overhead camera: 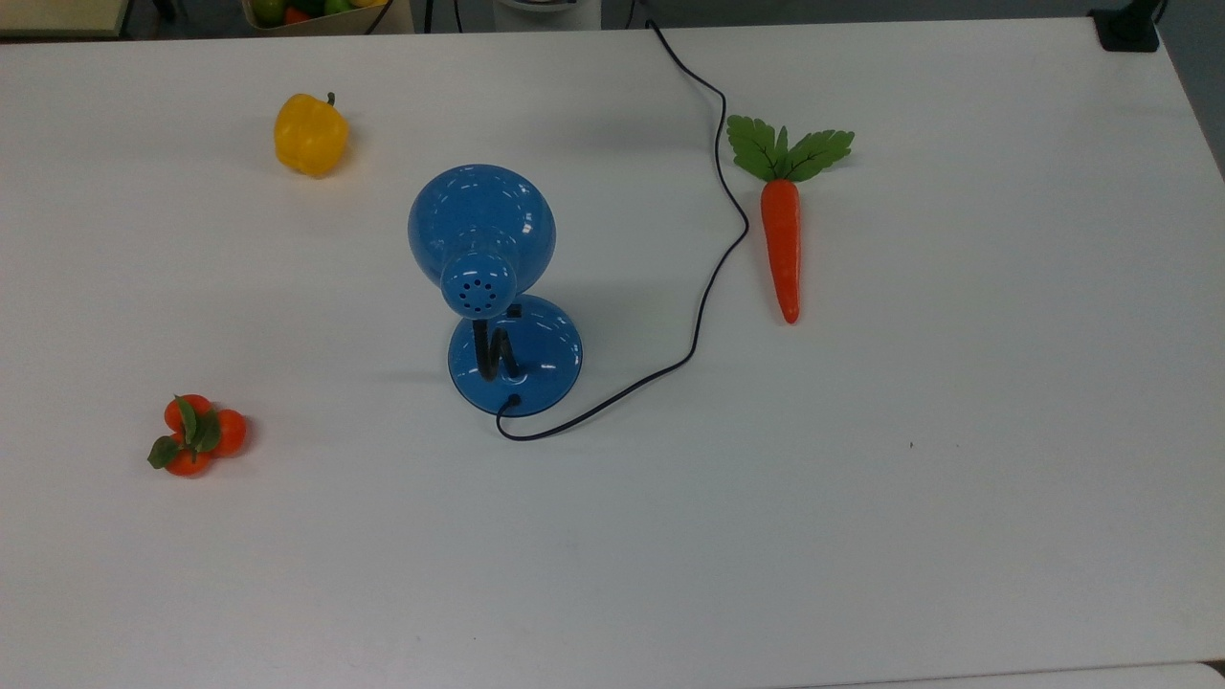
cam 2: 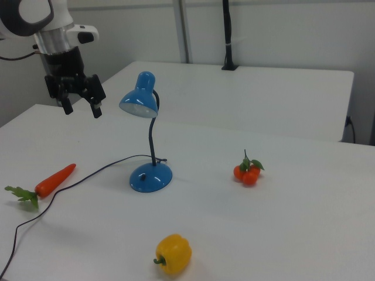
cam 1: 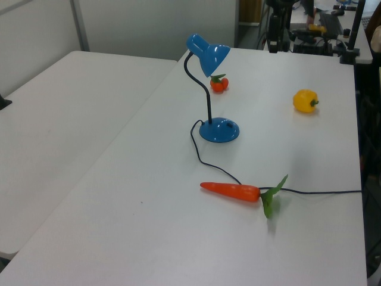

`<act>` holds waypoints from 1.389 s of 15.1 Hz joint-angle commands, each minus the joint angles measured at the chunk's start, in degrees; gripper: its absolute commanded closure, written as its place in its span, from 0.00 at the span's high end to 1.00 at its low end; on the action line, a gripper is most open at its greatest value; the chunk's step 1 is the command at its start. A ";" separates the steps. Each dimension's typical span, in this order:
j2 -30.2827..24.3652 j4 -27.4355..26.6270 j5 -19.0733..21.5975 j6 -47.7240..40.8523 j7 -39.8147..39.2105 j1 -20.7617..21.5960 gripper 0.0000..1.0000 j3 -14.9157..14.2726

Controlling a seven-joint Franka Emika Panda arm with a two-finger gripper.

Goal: Turn on desk lamp

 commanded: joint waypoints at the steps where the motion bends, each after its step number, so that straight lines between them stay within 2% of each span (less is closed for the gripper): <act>1: -0.44 -0.52 0.08 -2.04 -1.06 0.28 1.00 -0.84; 19: -0.01 -0.61 -0.10 -2.05 -1.58 0.45 1.00 -0.84; 21: -0.09 -0.61 -0.10 -2.05 -1.58 0.45 0.90 -0.84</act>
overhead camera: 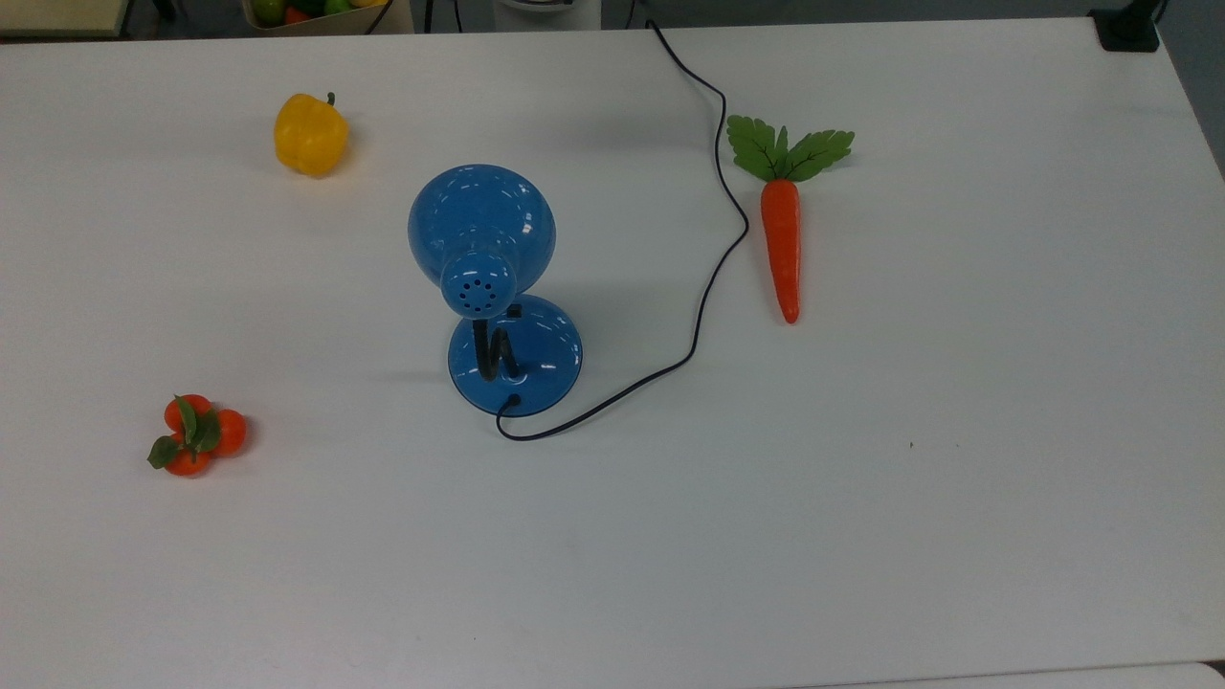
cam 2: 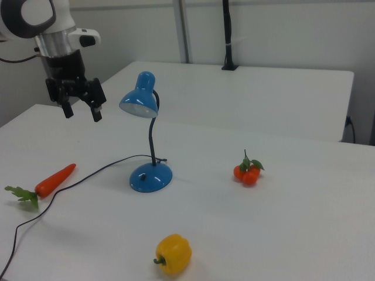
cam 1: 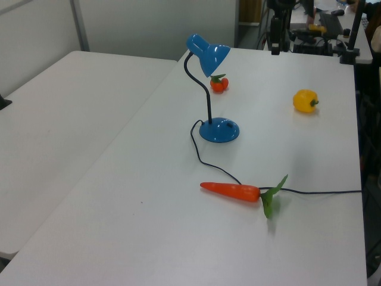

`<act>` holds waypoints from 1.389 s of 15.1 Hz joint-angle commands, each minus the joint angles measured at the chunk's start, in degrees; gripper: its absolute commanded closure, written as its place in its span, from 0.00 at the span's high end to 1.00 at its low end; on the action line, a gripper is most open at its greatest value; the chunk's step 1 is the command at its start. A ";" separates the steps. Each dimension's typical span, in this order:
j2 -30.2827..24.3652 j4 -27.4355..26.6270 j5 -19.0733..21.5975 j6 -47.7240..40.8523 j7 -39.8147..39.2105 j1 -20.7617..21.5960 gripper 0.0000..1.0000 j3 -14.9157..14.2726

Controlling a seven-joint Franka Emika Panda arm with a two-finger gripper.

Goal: Turn on desk lamp

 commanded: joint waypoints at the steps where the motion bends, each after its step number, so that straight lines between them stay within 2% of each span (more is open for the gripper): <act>1: -0.25 -0.17 -0.09 -1.09 -1.30 0.53 0.77 -0.66; 2: -0.17 -0.26 -0.09 -1.09 -1.30 0.53 0.60 -0.66; 4: -0.08 -0.26 -0.09 -1.00 -1.30 0.71 0.17 -0.57; 5: -0.08 -0.26 -0.09 -0.91 -1.39 0.71 0.01 -0.57; 14: 0.27 -0.70 -0.09 -0.39 -1.30 0.53 0.00 -0.57; 17: 0.36 -3.94 -0.18 0.66 -1.39 0.53 0.00 -0.57; 21: 0.27 -10.27 -0.36 6.98 -0.95 0.36 0.00 -0.57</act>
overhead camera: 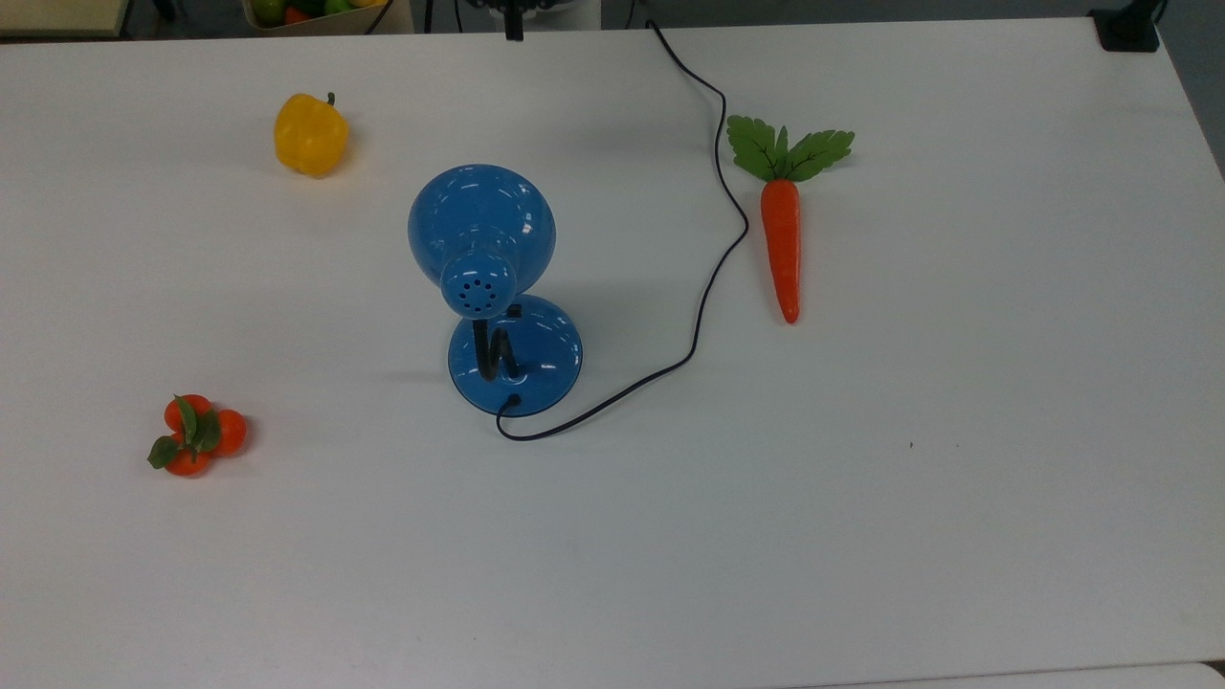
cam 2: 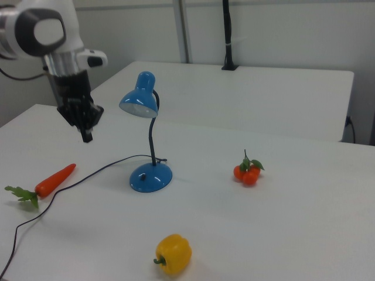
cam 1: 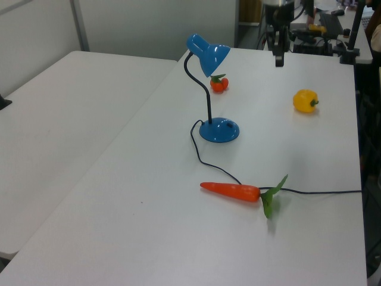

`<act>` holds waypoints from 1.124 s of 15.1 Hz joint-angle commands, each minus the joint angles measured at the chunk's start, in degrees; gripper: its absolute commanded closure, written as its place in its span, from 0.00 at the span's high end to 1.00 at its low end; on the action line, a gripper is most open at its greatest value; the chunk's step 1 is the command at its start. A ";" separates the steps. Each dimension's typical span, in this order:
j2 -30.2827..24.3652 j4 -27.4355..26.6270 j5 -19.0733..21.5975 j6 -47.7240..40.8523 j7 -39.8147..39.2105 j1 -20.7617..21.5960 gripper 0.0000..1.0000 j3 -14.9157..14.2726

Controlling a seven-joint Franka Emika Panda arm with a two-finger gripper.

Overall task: Turn on desk lamp
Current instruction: 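Lower the gripper toward the switch on the blue lamp's base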

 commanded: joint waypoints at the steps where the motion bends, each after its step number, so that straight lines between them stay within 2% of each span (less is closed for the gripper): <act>1: -0.65 -6.39 -0.44 6.90 -0.56 0.25 0.00 -0.57; 8: 0.49 -17.90 -0.61 23.24 2.52 -0.45 0.00 -0.57; 17: 8.48 -23.19 -0.61 47.14 4.45 -1.69 0.00 -0.57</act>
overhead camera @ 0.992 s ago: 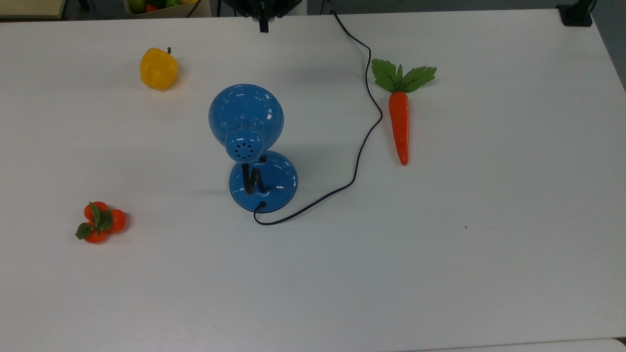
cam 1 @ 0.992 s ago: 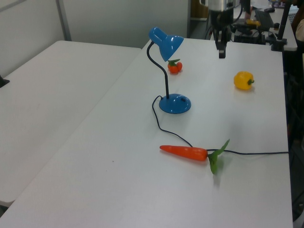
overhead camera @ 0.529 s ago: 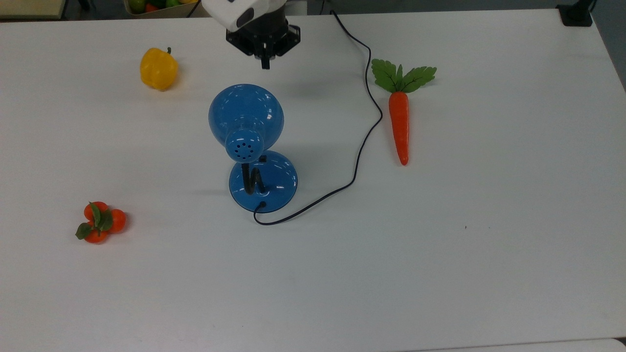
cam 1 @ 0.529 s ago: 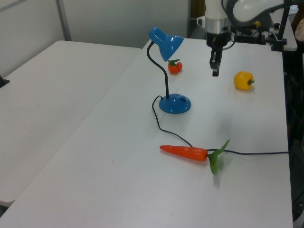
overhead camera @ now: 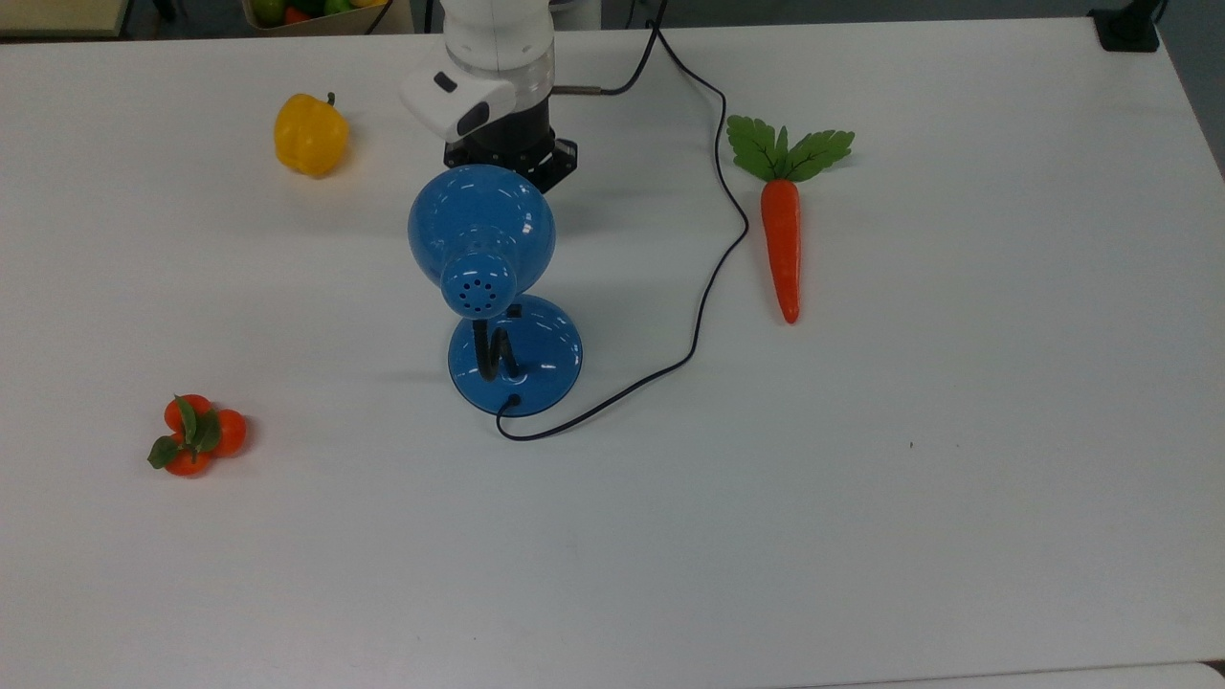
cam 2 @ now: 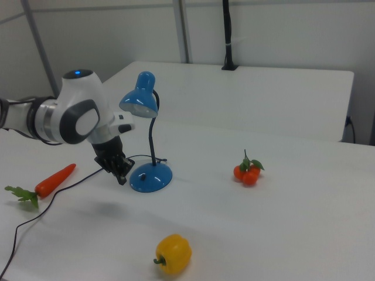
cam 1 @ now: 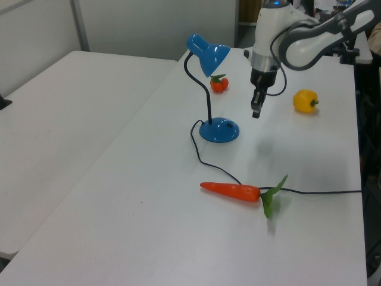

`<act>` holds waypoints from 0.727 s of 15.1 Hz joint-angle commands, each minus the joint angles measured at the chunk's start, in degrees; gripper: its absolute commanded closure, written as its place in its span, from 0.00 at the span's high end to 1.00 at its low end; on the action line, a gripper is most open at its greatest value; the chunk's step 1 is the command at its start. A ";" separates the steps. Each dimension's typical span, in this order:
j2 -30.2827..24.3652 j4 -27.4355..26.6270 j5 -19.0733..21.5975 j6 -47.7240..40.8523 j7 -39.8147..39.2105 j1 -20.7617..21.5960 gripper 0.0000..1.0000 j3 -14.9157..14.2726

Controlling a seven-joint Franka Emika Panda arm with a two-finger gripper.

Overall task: Turn on desk lamp
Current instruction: 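Lower the gripper toward the switch on the blue lamp's base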

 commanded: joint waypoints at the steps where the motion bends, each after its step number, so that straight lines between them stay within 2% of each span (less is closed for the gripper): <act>1: 2.91 -1.30 -0.54 9.54 3.09 -0.09 0.00 -0.13; 6: 6.87 -1.21 -0.62 19.92 3.70 -0.09 0.00 -0.13; 11: 8.54 -0.86 -1.94 24.76 3.62 -0.88 0.00 -0.13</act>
